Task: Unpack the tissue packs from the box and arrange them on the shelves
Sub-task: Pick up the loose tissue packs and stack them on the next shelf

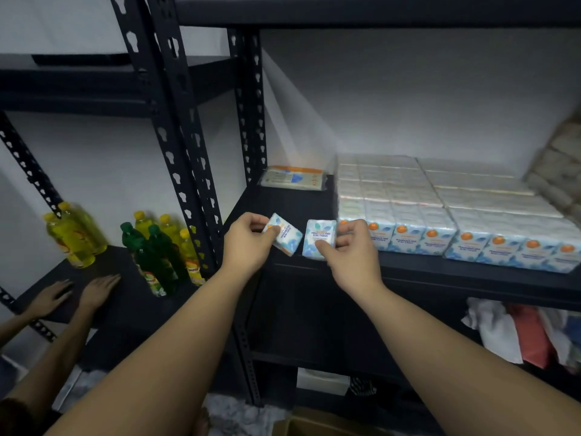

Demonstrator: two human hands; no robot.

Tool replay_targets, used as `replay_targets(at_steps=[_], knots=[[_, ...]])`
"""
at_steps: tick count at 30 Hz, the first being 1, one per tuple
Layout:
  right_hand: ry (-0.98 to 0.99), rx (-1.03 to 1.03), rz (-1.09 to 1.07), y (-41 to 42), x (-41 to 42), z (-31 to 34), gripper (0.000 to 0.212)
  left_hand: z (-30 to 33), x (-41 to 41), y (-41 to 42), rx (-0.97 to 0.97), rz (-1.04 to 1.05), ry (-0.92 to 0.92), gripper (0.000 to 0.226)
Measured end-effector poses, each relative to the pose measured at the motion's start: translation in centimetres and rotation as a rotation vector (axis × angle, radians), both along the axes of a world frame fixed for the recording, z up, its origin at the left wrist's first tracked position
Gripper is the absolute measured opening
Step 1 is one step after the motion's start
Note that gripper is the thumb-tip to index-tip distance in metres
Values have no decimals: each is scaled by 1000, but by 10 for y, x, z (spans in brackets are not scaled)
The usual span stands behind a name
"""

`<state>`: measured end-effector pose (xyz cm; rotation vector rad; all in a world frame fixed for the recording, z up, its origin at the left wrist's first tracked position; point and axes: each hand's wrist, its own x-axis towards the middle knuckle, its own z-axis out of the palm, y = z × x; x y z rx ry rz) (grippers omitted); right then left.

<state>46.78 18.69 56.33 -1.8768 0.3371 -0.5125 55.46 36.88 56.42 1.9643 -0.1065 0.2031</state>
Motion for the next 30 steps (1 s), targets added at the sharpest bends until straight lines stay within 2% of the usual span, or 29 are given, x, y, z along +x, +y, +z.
replay_targets(at_steps=[8,12,18,24,28,30], knots=[[-38,-26,-45,1,6,0,31,-7,12,-8,373,-53,-197,21],[-36,50,-36,-5,8,-5,29,-13,3,-10,454,-143,-196,39],[-35,61,-23,-13,8,-8,26,-8,6,-4,369,-165,-183,46],[-34,52,-16,-13,11,-9,20,-13,8,-1,478,-169,-239,32],[-76,39,-25,-9,8,-6,22,-8,-3,-6,320,-135,-364,22],[-111,19,-15,-8,6,-3,24,1,-11,-14,196,-194,-332,20]])
